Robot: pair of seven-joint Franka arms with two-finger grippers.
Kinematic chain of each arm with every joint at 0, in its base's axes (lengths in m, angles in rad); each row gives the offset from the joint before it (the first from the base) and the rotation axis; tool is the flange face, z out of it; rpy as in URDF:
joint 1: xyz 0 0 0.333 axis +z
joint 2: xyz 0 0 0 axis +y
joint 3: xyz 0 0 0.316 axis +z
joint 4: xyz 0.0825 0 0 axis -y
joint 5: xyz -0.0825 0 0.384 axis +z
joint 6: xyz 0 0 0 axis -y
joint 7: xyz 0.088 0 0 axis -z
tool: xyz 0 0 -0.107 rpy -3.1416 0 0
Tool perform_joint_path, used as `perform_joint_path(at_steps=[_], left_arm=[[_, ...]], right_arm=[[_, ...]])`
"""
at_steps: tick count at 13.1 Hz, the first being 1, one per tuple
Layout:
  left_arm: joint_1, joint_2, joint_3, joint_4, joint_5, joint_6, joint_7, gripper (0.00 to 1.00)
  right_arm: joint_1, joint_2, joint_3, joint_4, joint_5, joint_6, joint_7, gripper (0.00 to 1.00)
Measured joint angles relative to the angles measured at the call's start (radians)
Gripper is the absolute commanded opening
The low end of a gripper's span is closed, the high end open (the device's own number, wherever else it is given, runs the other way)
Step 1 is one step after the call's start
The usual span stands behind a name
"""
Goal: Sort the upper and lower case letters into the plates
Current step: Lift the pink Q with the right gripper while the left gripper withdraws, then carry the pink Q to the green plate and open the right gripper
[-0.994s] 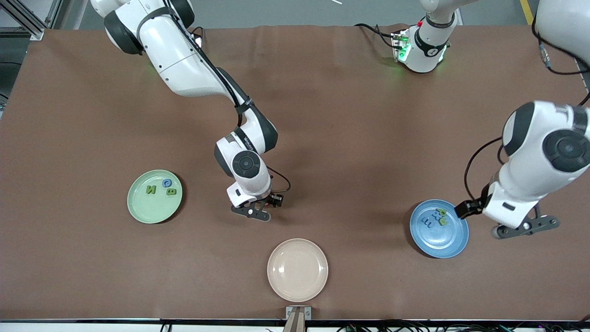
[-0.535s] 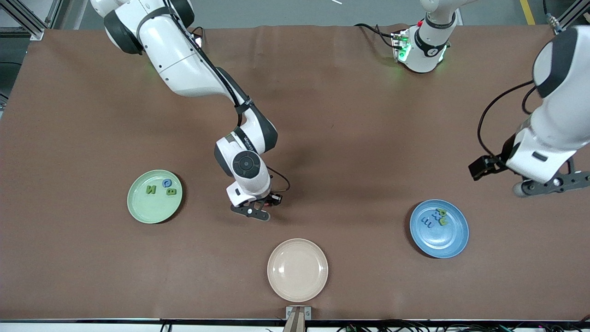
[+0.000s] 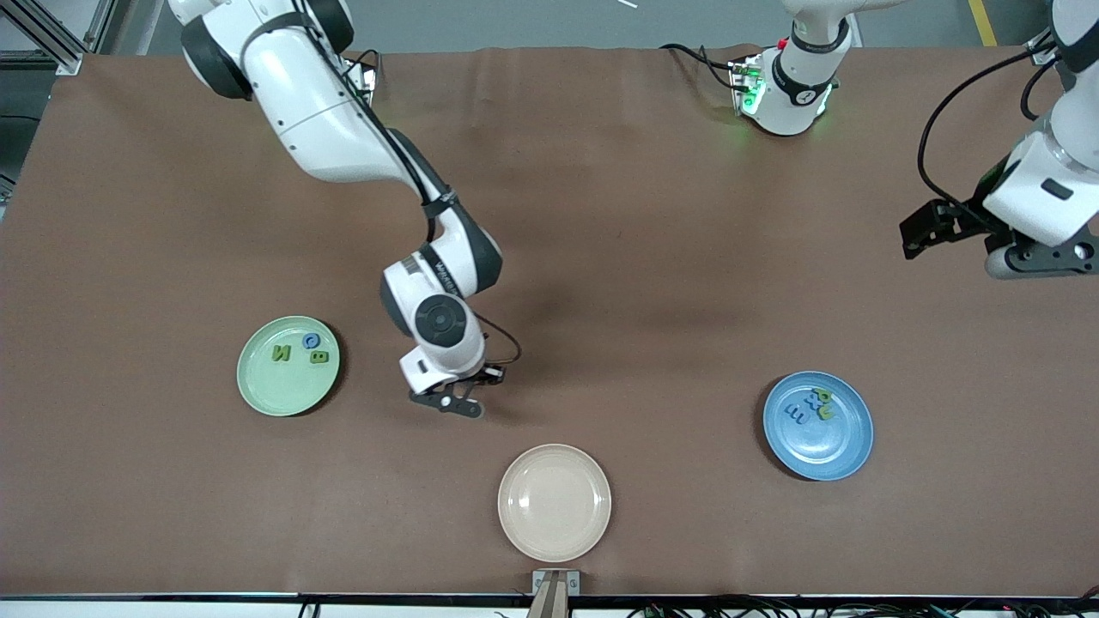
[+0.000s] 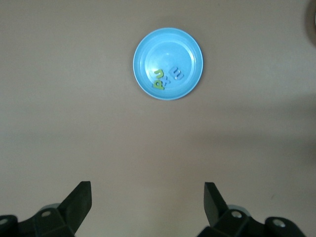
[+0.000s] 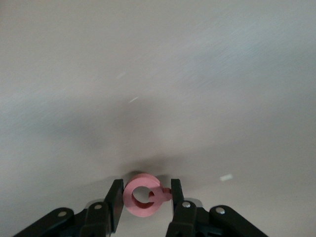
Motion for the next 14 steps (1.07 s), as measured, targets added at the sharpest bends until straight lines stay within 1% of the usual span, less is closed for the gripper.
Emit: perform_joint_path(at_steps=[2, 4, 6, 8, 10, 12, 13, 14], left_arm=[[-0.042, -0.045, 0.041, -0.041, -0.042, -0.002, 0.0, 1.0], [-0.085, -0.084, 0.092, -0.08, -0.06, -0.002, 0.001, 1.0], [-0.092, -0.114, 0.1, -0.111, -0.064, -0.002, 0.001, 1.0], [-0.114, -0.134, 0.101, -0.122, -0.065, -0.002, 0.001, 1.0], [-0.135, -0.139, 0.1, -0.123, -0.065, -0.002, -0.001, 1.0], [-0.136, -0.14, 0.102, -0.124, -0.065, -0.002, 0.001, 1.0], [-0.136, -0.14, 0.105, -0.124, -0.065, -0.002, 0.001, 1.0], [-0.136, -0.14, 0.11, -0.124, -0.065, -0.002, 0.002, 1.0]], right_arm=[[-0.086, -0.061, 0.0, -0.007, 0.001, -0.073, -0.156, 0.0], [-0.177, -0.125, 0.0, -0.06, 0.001, -0.092, -0.328, 0.0], [-0.276, -0.171, 0.0, -0.148, 0.001, -0.056, -0.506, 0.0], [-0.37, -0.194, 0.001, -0.25, 0.001, 0.029, -0.66, 0.0], [-0.423, -0.2, 0.003, -0.327, 0.001, 0.088, -0.753, 0.0], [-0.437, -0.21, 0.004, -0.371, 0.001, 0.105, -0.784, 0.01], [-0.438, -0.219, 0.005, -0.39, 0.001, 0.107, -0.787, 0.06], [-0.438, -0.227, 0.005, -0.405, 0.001, 0.107, -0.788, 0.29]])
